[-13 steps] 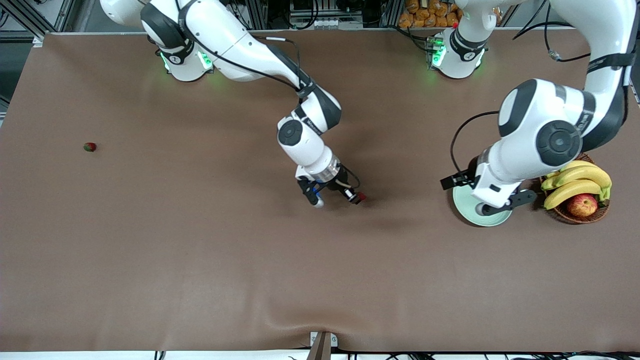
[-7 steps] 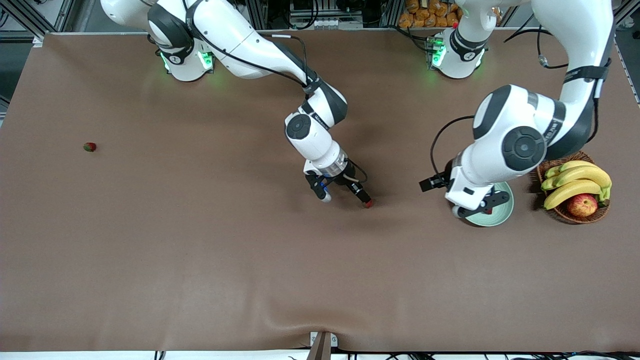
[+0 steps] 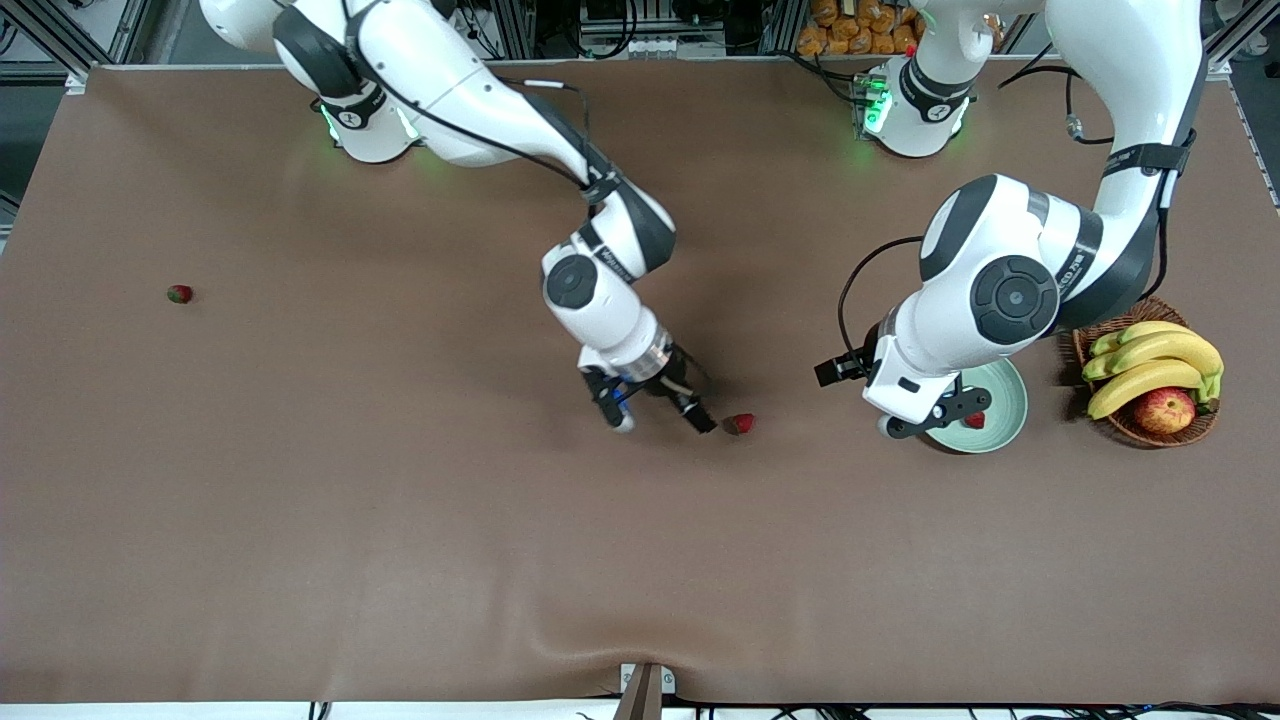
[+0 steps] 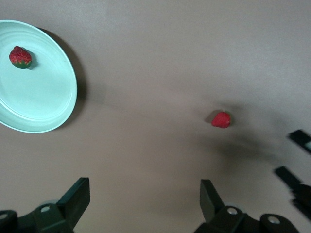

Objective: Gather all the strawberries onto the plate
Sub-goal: 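Set the second strawberry mid-table with the right gripper while the left gripper approaches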

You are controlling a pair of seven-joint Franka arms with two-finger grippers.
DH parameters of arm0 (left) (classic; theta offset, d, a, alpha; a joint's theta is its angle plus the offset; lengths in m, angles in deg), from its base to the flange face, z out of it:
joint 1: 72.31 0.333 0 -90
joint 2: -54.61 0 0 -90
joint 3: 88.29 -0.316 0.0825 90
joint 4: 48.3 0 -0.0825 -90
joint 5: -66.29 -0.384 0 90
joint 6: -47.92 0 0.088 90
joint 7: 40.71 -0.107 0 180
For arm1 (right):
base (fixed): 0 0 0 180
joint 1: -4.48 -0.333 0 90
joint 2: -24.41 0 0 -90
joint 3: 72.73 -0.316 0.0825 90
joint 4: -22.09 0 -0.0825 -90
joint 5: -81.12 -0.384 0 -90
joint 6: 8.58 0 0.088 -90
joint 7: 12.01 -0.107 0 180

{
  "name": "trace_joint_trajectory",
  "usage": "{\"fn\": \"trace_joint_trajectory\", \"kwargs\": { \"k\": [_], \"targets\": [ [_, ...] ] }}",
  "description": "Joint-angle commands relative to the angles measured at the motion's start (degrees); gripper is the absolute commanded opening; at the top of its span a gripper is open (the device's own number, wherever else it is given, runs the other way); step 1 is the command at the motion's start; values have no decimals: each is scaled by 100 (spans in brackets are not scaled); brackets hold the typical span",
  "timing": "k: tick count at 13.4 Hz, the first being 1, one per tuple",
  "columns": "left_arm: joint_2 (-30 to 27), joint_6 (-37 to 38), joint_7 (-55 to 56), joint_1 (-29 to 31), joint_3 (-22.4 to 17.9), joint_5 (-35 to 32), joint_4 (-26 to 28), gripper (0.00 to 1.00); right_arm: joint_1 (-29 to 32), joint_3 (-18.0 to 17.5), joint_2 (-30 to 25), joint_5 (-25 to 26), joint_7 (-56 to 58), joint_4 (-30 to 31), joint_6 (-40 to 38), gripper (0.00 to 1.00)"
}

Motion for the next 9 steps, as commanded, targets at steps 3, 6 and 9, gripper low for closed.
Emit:
{"fn": "trace_joint_trajectory", "kwargs": {
  "k": [3,6,9],
  "targets": [
    [193,-225,580,-288,-18,-1,-139,100,870,-67,-862,410,1061,74,-1773,100],
    [377,-567,1194,-516,-18,8,-139,100,1502,-59,-1372,418,2073,82,-3074,100],
    [562,-1225,2082,-946,-35,-70,-130,100,2170,-50,-1803,445,2918,82,-4130,100]
  ]
}}
